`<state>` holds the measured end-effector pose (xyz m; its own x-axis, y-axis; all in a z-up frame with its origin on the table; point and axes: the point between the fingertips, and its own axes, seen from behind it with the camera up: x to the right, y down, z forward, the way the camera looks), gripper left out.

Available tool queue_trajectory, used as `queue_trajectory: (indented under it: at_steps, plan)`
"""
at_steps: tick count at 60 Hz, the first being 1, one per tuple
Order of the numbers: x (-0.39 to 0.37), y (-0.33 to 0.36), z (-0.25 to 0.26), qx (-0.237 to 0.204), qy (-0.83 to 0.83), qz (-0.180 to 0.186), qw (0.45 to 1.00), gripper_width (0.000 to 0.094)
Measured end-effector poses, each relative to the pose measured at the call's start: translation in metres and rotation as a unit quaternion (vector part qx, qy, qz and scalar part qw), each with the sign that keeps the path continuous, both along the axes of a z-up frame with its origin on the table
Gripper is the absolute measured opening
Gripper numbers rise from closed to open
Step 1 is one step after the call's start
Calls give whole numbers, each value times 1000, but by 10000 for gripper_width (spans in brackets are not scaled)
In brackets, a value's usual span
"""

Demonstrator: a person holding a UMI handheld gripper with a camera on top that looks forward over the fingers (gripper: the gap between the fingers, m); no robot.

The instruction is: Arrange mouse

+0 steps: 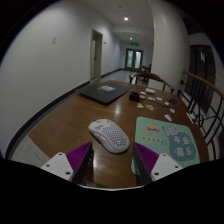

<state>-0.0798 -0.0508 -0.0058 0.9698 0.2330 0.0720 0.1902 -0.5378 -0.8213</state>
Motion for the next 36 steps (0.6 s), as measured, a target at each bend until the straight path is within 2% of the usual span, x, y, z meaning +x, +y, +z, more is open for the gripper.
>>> queue_trajectory:
  at_steps: [11, 20, 22, 26, 30, 36]
  plan:
    - [-4, 35, 1, -3, -9, 12, 1000, 816]
    - [5, 94, -5, -13, 1, -6, 1000, 794]
    - [1, 98, -8, -22, 15, -6, 1000, 766]
    - [1, 113, -10, -28, 32, -21, 999, 511]
    - [4, 114, -10, -26, 27, -31, 999, 459]
    - [-3, 111, -6, -30, 42, -12, 999, 348]
